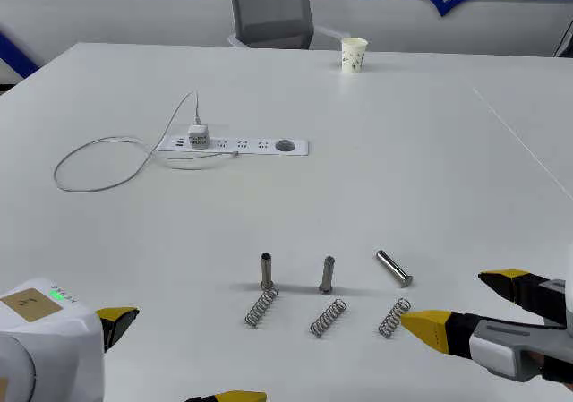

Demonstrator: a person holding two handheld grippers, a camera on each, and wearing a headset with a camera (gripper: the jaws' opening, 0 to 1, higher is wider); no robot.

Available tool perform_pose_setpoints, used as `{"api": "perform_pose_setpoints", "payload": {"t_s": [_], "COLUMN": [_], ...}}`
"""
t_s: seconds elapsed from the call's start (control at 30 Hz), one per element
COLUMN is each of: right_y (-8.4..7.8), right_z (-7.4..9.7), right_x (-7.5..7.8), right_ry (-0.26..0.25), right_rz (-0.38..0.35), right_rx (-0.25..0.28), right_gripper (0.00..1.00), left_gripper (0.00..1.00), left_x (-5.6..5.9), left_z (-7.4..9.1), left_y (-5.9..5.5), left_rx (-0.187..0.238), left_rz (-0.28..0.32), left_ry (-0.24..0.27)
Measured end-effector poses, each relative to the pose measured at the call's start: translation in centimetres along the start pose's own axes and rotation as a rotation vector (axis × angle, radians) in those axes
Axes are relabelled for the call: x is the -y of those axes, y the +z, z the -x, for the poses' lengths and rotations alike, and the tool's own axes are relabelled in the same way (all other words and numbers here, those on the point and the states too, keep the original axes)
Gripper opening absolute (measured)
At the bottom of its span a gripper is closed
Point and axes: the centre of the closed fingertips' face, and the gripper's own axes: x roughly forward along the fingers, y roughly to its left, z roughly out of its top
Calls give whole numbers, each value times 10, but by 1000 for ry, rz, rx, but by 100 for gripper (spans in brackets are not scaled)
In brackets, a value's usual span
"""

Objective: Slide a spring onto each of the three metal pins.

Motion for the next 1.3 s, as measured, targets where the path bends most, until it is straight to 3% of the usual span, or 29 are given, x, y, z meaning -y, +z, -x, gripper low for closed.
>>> {"api": "perform_pose_setpoints", "payload": {"t_s": [0.77, 1.0, 1.3], "right_y": [9, 3, -4], "right_z": [-58, -77, -98], "right_x": [28, 39, 46], "right_ry": [20, 6, 9], "right_rz": [42, 52, 53], "right_rx": [-60, -83, -106], "right_gripper": [48, 40, 31], "left_gripper": [85, 84, 83], "left_x": [4, 4, 6], "left_z": [-10, -13, -16], "left_y": [3, 7, 5], "left_rx": [23, 40, 32], "left_rz": [-13, -11, -20], "left_ry": [-12, -15, -25]}}
